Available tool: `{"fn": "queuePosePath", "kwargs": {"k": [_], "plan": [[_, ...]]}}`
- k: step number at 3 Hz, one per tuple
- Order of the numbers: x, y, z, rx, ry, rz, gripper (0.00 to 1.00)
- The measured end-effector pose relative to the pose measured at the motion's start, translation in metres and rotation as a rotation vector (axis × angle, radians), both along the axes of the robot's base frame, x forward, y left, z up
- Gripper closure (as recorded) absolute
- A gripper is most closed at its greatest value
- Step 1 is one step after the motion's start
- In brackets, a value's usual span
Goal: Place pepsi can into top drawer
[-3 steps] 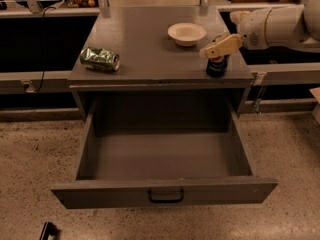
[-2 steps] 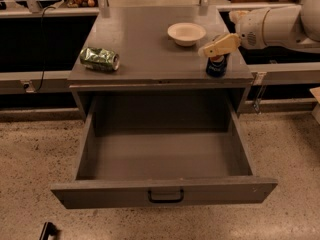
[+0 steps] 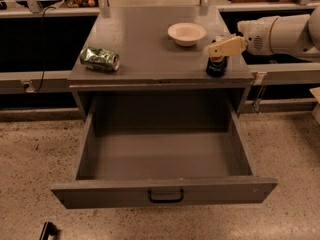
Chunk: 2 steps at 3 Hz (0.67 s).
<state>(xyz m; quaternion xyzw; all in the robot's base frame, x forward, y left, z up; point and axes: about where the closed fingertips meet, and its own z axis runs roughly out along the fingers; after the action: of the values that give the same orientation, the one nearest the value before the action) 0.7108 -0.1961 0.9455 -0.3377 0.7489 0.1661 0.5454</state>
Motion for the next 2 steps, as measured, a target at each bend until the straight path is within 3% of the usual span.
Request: {"fn": "queuePosePath", "kwargs": {"k": [1, 2], "plan": [[-0.007, -0.01, -0.01, 0.015, 0.047, -0.031, 0.25], [-0.01, -0.007, -0.03, 0.017, 0.089, -0.022, 0.5]]}}
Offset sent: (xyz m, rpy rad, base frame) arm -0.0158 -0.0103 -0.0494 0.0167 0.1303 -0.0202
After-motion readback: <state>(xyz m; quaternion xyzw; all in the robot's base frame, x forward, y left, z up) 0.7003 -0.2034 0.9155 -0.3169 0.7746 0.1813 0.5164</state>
